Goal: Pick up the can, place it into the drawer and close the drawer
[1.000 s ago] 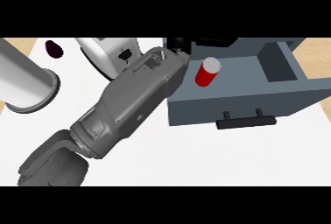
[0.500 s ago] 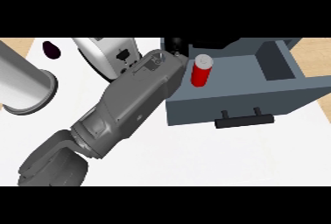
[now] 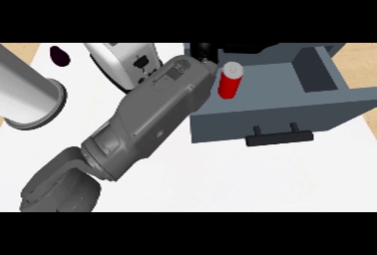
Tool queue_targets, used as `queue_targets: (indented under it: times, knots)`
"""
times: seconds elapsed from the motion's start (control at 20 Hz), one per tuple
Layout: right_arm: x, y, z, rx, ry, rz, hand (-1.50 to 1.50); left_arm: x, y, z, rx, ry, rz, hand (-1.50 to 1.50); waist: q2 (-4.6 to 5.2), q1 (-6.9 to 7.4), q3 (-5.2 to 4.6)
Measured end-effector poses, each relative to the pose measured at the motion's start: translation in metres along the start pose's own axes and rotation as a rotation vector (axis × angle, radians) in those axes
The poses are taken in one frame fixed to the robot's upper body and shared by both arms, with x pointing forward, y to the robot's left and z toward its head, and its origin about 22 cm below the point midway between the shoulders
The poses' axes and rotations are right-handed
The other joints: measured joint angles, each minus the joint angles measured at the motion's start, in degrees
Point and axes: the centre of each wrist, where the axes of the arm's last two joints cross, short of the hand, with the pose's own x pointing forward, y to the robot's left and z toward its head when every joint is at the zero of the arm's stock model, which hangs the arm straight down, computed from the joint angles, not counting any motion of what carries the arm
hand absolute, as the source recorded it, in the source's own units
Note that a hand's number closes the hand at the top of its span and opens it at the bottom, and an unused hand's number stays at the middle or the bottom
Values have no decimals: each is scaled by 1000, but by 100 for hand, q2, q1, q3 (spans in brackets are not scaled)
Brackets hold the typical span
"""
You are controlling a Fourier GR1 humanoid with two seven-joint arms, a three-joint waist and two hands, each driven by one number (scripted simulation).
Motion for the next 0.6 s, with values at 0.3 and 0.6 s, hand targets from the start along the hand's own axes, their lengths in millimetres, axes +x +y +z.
queue_targets:
  times: [0.3,0.6]
  knots:
    - [9,14,-16,62,-107,111,-150,6,-3,0,-12,-45,27,-150,-3,112,-2]
    - [16,37,-32,110,-154,273,-150,16,-9,2,-6,-70,44,-150,-19,250,-4]
